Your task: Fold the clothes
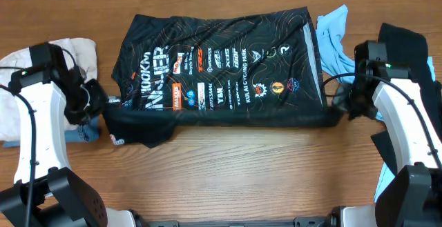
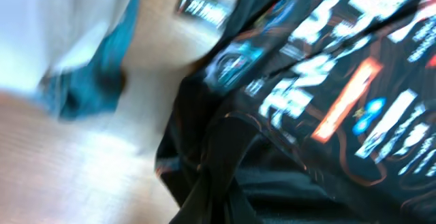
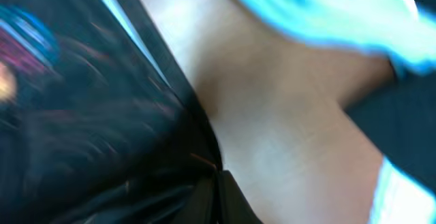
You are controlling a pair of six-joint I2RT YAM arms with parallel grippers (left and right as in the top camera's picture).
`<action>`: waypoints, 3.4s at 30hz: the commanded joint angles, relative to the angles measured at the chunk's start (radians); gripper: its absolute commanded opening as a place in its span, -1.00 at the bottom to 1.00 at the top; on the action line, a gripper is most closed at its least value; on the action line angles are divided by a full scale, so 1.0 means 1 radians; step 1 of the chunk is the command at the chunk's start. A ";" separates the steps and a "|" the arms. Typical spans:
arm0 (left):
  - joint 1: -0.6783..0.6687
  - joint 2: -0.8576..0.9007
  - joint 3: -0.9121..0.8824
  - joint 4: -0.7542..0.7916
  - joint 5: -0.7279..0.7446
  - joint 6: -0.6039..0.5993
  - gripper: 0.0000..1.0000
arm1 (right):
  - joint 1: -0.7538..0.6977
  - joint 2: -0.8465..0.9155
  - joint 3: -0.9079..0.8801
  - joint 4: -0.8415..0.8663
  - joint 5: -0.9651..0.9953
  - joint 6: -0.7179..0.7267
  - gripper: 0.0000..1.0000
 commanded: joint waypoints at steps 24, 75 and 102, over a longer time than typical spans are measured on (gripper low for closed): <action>-0.058 0.145 0.000 0.376 0.026 -0.076 -0.92 | -0.005 0.161 -0.002 0.424 -0.137 -0.114 -0.92; -0.111 0.200 -0.229 0.292 -0.019 -0.071 0.05 | -0.005 0.214 -0.180 0.439 -0.192 -0.125 -0.07; -0.109 0.195 -0.021 0.441 0.126 -0.016 -0.89 | -0.005 0.214 -0.180 0.431 -0.191 -0.126 -0.07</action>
